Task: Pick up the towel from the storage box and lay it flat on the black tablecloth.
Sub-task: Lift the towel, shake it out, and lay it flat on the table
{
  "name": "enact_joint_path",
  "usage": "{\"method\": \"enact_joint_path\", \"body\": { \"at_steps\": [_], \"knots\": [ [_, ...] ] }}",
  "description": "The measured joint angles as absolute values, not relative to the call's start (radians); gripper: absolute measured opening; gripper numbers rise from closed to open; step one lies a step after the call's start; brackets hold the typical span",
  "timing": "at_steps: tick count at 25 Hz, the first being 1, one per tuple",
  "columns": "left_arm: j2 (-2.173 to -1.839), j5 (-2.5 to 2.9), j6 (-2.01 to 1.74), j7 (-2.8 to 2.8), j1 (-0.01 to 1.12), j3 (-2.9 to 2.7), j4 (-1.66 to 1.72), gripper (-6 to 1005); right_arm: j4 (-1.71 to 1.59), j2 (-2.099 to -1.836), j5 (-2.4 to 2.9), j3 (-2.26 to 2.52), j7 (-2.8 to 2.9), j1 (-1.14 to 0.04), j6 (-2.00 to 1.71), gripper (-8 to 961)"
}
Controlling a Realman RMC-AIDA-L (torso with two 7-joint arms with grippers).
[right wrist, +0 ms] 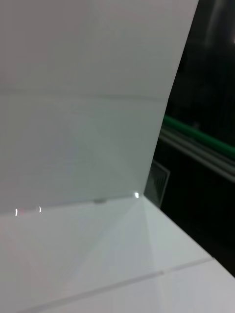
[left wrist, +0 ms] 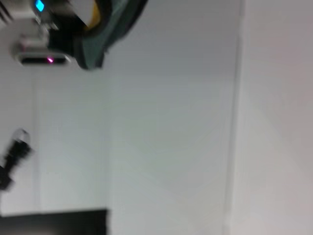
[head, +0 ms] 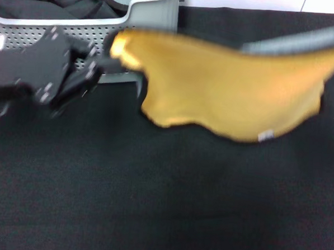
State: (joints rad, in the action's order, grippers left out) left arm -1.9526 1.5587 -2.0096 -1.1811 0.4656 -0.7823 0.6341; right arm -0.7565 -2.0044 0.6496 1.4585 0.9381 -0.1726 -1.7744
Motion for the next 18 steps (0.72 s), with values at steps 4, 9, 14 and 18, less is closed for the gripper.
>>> {"method": "enact_joint_path", "body": {
  "at_steps": [4,9,14,18],
  "knots": [
    [-1.902,1.572,-2.037,-1.137,0.38,-0.882,0.683,10,-0.748,-2.009,0.681,1.508,0.938,-0.108,-1.903,110],
    [-1.843,1.347,-2.043,-1.122,0.24,-1.109,0.798,9,-0.767,-2.009,0.694,1.509,0.949,-0.04,-2.047,114],
    [-1.834,1.248,-2.035,-1.14,0.237,-1.161,0.79,8,-0.711,-2.009,0.687,1.519,0.984,-0.077,-1.937,118],
    [-1.873,1.463,-1.994,-1.159,0.343,-1.0,0.621,8,-0.576,-2.017,0.683,1.624,0.994,-0.196,-1.737,121]
  ]
}}
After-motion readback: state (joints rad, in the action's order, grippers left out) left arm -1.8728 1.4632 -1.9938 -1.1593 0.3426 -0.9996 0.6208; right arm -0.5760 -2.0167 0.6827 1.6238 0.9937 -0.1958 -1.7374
